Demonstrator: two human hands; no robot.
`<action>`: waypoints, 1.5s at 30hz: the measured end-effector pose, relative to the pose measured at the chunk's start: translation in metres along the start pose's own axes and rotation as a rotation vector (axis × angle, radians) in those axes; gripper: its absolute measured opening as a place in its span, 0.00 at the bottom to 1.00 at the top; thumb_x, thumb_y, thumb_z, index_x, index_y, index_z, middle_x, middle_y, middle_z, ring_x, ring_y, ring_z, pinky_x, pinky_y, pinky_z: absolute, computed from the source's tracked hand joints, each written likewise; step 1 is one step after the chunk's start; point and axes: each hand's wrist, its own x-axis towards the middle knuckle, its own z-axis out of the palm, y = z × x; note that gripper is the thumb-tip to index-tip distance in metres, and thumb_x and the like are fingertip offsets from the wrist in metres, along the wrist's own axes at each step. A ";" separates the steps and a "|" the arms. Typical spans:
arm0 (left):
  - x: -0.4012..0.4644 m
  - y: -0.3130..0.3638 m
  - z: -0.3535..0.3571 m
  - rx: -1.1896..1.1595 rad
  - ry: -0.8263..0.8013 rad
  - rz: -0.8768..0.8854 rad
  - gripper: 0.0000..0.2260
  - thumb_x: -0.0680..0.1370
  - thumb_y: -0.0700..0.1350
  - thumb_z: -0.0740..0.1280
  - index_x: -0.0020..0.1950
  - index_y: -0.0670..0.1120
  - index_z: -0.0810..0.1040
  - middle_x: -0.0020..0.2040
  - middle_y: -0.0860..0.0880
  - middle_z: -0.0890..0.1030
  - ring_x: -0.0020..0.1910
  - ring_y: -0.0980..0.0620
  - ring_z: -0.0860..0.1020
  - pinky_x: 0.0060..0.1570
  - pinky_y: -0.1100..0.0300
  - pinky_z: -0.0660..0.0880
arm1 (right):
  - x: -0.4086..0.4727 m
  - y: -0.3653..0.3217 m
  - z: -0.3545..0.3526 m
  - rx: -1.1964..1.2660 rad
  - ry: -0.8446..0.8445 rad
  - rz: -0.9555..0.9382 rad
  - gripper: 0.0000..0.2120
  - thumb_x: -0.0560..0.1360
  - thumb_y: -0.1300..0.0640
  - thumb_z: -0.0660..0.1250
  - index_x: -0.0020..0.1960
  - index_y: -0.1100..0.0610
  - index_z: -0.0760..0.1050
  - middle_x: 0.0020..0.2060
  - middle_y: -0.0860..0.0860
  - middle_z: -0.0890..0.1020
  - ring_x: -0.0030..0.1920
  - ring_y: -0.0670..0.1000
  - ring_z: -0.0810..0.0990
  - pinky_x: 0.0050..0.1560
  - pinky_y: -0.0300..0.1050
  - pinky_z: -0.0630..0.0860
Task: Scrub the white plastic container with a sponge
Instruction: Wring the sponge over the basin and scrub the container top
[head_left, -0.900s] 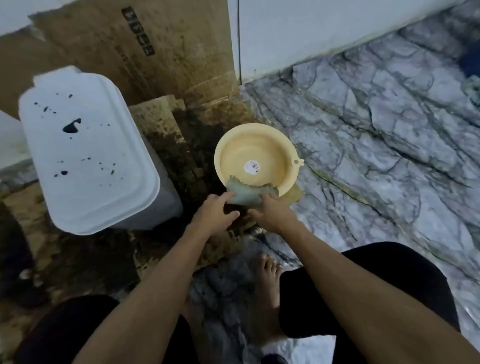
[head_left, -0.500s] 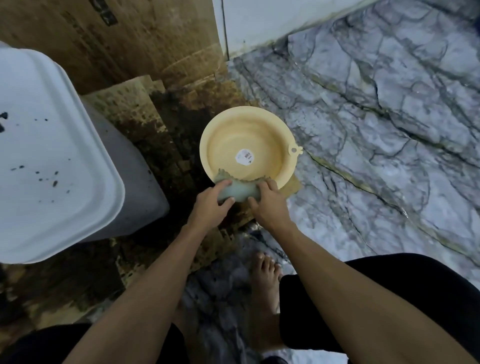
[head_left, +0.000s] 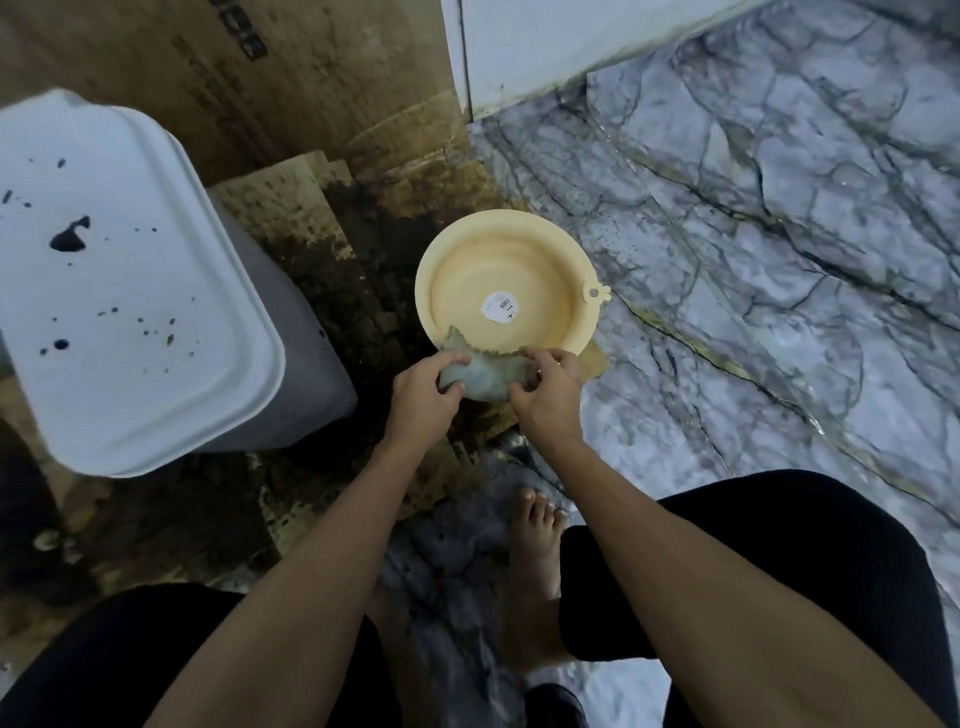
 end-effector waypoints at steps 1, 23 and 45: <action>-0.006 0.003 -0.005 -0.003 0.003 0.024 0.17 0.76 0.34 0.70 0.63 0.47 0.83 0.62 0.47 0.83 0.61 0.48 0.80 0.63 0.61 0.74 | -0.004 -0.004 -0.003 0.006 -0.025 0.000 0.23 0.72 0.67 0.68 0.67 0.57 0.76 0.62 0.55 0.71 0.60 0.53 0.73 0.62 0.40 0.73; -0.199 0.063 -0.181 -0.017 0.257 0.238 0.22 0.79 0.33 0.66 0.69 0.53 0.80 0.70 0.48 0.73 0.70 0.49 0.71 0.70 0.55 0.71 | -0.139 -0.138 -0.049 0.051 -0.580 -0.316 0.14 0.68 0.69 0.74 0.51 0.56 0.83 0.60 0.53 0.79 0.57 0.52 0.76 0.47 0.35 0.73; -0.172 -0.010 -0.265 -0.101 0.551 0.061 0.24 0.78 0.41 0.73 0.73 0.52 0.76 0.69 0.50 0.70 0.60 0.53 0.75 0.54 0.69 0.74 | -0.112 -0.246 0.040 -0.120 -0.457 -0.743 0.22 0.73 0.70 0.70 0.66 0.59 0.78 0.70 0.53 0.69 0.71 0.54 0.68 0.70 0.50 0.71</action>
